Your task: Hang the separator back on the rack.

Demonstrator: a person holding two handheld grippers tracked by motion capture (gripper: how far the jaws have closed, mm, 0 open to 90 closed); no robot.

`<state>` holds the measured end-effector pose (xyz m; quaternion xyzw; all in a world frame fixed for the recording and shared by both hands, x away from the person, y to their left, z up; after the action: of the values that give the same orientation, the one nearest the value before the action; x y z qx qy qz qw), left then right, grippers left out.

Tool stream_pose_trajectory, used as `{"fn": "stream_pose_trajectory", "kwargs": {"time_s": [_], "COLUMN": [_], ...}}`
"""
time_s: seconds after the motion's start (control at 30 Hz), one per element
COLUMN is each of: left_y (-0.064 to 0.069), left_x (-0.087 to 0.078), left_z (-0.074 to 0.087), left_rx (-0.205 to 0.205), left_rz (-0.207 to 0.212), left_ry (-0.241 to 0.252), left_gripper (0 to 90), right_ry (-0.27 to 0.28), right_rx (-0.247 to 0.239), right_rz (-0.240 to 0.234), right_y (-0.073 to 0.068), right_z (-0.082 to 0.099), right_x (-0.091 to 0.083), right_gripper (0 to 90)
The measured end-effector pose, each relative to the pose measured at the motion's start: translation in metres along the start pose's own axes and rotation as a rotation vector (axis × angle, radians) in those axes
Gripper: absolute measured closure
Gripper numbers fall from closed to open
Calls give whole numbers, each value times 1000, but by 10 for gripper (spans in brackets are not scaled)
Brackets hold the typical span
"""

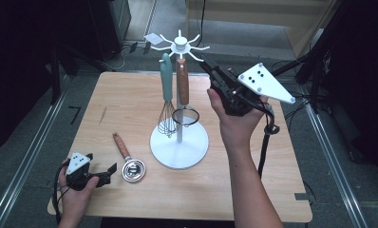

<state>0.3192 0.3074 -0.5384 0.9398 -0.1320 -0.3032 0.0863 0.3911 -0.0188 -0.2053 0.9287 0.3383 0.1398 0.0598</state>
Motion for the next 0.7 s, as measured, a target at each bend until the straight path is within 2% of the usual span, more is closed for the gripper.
{"fn": "stream_pose_trajectory", "kwargs": {"time_s": [0.27, 0.33, 0.47, 0.63, 0.67, 0.7], "left_y": [9, 13, 20, 30, 31, 31], "left_x": [-3, -4, -3, -1, -2, -3], "left_z": [-1, -3, -3, 1, 0, 0], "left_rx": [39, 56, 68, 87, 95, 104], "left_rz": [48, 54, 55, 74, 75, 74], "left_ry": [-1, 18, 24, 8, 21, 27], "left_gripper": [40, 66, 138, 162, 188, 252], "right_ry": [11, 4, -35, -87, -96, -107], "right_rx": [-21, -29, -43, -47, -49, -50], "right_rz": [-54, -53, -41, -13, -11, -10], "right_y": [-17, -18, -15, -7, -6, -6], "right_z": [-5, -3, 8, 29, 33, 38], "right_x": [-4, -6, -10, -19, -20, -22], "right_gripper": [900, 900, 900, 900, 900, 900]}}
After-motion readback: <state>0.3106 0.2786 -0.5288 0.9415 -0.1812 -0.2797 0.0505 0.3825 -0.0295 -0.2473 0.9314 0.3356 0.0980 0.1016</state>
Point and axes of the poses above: each handheld gripper's, and its own axes: x roughly forward along the jaws, z roughly out of its underside, y roughly to its right, the point moved 10 cm from there along x, roughly forward along the jaws, and after that the axes turned 13 degrees about -x, right-handed, at the moved point
